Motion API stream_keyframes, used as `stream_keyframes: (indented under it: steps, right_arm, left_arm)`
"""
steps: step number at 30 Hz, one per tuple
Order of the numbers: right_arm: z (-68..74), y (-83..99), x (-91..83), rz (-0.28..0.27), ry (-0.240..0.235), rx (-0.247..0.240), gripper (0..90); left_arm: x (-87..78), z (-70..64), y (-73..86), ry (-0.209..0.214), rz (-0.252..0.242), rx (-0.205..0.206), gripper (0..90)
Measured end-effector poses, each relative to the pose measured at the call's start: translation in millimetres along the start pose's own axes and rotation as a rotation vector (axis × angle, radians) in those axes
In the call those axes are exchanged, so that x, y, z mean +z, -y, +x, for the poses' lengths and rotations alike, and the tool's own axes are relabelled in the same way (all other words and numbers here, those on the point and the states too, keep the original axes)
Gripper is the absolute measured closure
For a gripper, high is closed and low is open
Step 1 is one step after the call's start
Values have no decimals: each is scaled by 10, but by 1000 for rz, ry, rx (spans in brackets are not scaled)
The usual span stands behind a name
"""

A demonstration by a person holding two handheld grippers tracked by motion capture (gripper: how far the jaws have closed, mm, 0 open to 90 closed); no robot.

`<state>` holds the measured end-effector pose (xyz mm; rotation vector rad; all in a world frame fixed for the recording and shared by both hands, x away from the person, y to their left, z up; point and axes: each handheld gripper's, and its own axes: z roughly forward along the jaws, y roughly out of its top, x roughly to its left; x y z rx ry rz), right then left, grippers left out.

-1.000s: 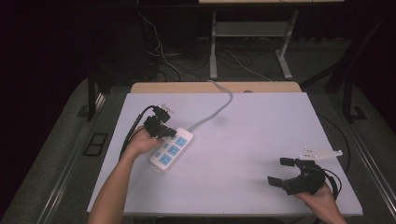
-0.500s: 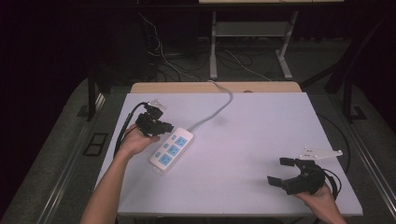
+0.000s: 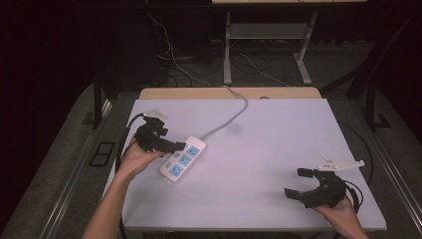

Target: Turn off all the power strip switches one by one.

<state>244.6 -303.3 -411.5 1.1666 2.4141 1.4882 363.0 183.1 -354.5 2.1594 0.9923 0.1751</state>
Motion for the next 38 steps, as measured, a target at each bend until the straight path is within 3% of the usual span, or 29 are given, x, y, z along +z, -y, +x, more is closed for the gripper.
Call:
stream_keyframes:
  steps: [15, 19, 26, 32, 38]
  right_arm:
    - [22, -3, 5, -2, -2, -1, 8]
    - [31, -1, 12, -1, -4, 1, 8]
    - [41, 3, 15, -4, -8, -2, 8]
    - [42, 6, 5, -9, -8, 0, 8]
    - [40, 4, 7, -9, -8, -2, 8]
  left_arm:
    - [-252, -250, 543, -20, -190, -26, 0]
    - [-257, -373, 664, -48, -216, -10, 0]
    - [-223, -552, 857, -25, -276, -2, 0]
    - [-104, -632, 1006, -7, -292, 1, 0]
    - [-14, -675, 1057, 21, -269, 10, 0]
